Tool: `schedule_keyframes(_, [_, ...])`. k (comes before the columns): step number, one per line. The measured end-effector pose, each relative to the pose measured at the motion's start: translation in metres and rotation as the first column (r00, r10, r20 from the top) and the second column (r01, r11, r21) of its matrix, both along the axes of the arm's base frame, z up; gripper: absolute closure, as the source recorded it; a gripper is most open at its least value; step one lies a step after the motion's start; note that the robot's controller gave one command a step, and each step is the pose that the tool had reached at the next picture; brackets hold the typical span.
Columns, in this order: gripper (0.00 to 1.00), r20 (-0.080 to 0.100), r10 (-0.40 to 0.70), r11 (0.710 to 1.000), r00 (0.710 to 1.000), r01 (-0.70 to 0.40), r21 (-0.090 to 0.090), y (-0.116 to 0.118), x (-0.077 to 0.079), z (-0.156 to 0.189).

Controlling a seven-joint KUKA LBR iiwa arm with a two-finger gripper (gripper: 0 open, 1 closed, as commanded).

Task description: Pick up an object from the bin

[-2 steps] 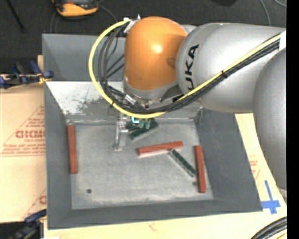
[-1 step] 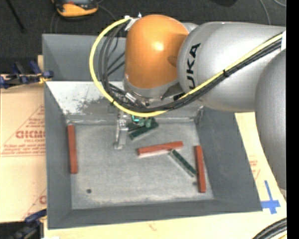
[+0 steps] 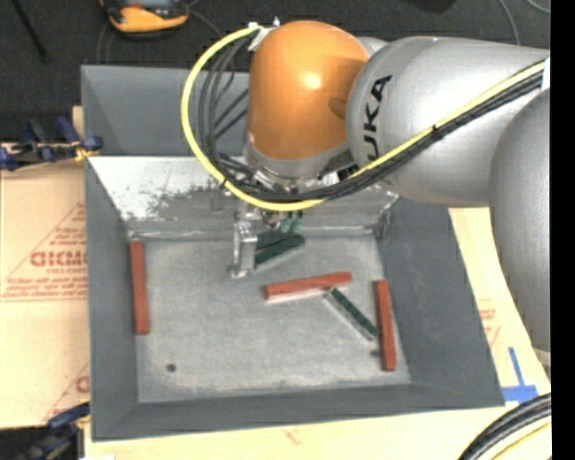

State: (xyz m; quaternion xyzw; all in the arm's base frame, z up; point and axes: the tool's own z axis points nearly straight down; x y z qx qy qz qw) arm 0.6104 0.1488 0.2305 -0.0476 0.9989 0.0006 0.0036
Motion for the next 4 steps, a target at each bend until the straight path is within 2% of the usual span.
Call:
schedule_keyframes(1, [0.00, 0.004, 0.116, 0.993, 0.993, -0.116, -0.002, -0.043, 0.021, -0.057])
schedule_keyframes(2, [0.00, -0.009, 0.053, 0.999, 0.999, -0.053, 0.000, -0.072, 0.011, -0.083])
schedule_keyframes(3, [0.00, -0.001, 0.199, 0.980, 0.980, -0.199, -0.003, -0.094, 0.031, -0.090])
schedule_keyframes(4, [1.00, -0.003, 0.048, 0.999, 0.999, -0.048, 0.001, -0.117, 0.023, -0.146])
